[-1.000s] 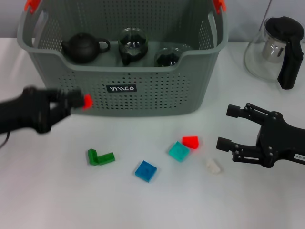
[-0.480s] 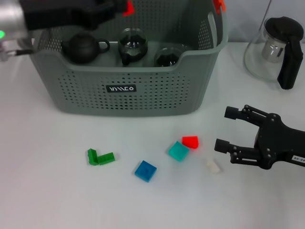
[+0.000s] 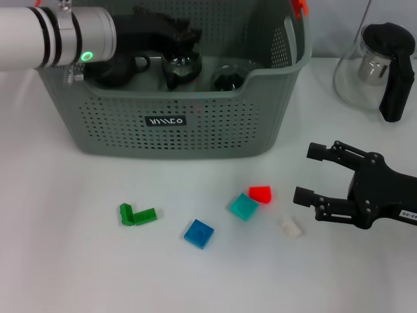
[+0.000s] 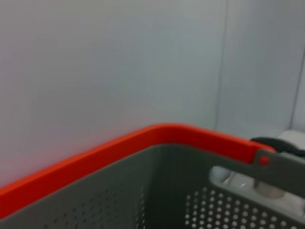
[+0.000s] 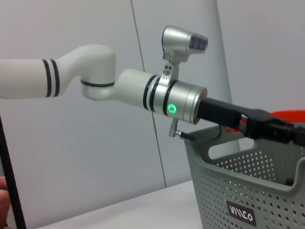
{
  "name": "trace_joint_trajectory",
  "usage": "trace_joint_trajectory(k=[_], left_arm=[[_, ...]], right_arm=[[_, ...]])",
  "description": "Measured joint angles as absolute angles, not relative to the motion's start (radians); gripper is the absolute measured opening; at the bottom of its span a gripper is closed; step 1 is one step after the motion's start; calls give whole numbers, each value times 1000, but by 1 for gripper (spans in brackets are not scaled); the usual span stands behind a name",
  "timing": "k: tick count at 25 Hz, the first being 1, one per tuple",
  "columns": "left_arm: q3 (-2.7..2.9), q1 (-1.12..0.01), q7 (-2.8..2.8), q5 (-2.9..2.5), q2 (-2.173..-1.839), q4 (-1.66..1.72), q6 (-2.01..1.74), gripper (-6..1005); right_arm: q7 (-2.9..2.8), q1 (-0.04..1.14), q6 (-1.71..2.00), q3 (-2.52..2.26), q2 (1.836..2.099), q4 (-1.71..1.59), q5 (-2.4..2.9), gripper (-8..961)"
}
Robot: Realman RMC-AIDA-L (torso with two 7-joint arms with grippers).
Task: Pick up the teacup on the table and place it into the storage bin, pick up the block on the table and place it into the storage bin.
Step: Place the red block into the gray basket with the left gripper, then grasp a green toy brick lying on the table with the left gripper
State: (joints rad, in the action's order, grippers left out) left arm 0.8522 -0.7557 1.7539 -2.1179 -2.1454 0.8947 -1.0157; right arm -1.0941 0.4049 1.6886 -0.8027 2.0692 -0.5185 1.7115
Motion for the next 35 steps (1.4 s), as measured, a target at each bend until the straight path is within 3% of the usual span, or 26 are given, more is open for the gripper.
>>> trace_joint_trajectory(k=[6,11,16,20,24,35], left_arm=[[850,-683,1783,-2081,-2168,1029,-1112,332],[816,-542,1665,-1868,-2147,1062,-1389,571],[688,-422,1393,-1835,-2142,952,-1596,737],[552,-332,1157,-1908,-2155,828,-1617,734],[527,-310,1088,-1977,-2161,785,-1583,732],[536,-359,1080,-2148,-2153,675,-1418,724]], right_arm=[[-1094,404,1685,-802,2069,-518,1709,947],[-1091,404,1683,-802,2070,-518,1711,947],[-1091,406,1683,-802,2069,-519,1712,947],[-1094,406,1683,-802,2068,-519,1710,947],[-1095,405,1682,-802,2068,-519,1709,946],[-1095,401,1681,-794,2068,-518,1708,946]])
